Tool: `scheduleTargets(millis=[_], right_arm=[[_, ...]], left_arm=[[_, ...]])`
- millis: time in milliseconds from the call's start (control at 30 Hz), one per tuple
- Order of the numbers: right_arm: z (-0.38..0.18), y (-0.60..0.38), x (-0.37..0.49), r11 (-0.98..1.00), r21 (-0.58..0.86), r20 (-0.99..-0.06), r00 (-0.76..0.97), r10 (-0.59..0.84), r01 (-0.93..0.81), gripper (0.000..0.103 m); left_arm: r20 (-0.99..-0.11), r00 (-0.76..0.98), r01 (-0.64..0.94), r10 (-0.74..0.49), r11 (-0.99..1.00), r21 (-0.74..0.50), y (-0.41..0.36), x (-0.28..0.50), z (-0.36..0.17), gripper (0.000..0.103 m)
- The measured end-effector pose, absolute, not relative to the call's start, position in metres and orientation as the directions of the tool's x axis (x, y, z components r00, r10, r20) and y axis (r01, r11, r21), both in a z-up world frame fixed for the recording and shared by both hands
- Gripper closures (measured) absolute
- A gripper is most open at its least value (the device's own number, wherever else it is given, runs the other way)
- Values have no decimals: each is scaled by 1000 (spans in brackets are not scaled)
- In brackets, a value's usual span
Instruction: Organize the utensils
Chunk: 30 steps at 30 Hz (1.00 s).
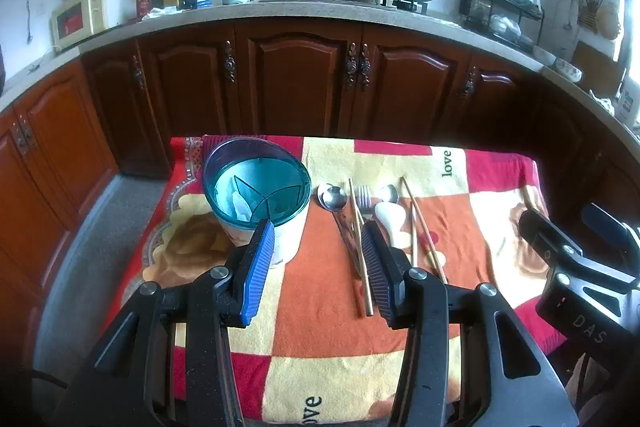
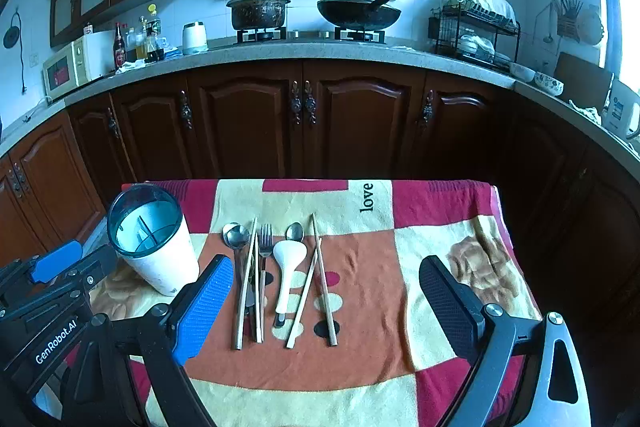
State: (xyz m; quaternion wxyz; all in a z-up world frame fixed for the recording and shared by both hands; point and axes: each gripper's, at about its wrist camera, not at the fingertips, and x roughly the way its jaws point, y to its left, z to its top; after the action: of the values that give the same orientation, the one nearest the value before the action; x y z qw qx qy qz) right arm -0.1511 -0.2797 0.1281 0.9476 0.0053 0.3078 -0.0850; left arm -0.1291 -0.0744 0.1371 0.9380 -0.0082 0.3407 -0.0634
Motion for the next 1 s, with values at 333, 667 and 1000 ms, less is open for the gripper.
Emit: scheduleTargets(millis=[333, 667, 1000], right_arm=[[123, -280, -148, 987, -39, -598, 788, -148, 155, 10], [119, -279, -146, 988, -40, -606, 782, -143, 150, 10], [117, -280, -145, 988, -41, -610, 780, -142, 148, 10]], left_arm=[[-647, 750, 120, -134, 991, -66, -74, -126, 127, 58], [-654, 745, 120, -135, 990, -68, -73, -124, 121, 58], [-654, 743, 123, -142, 990, -75, -71, -124, 119, 58]])
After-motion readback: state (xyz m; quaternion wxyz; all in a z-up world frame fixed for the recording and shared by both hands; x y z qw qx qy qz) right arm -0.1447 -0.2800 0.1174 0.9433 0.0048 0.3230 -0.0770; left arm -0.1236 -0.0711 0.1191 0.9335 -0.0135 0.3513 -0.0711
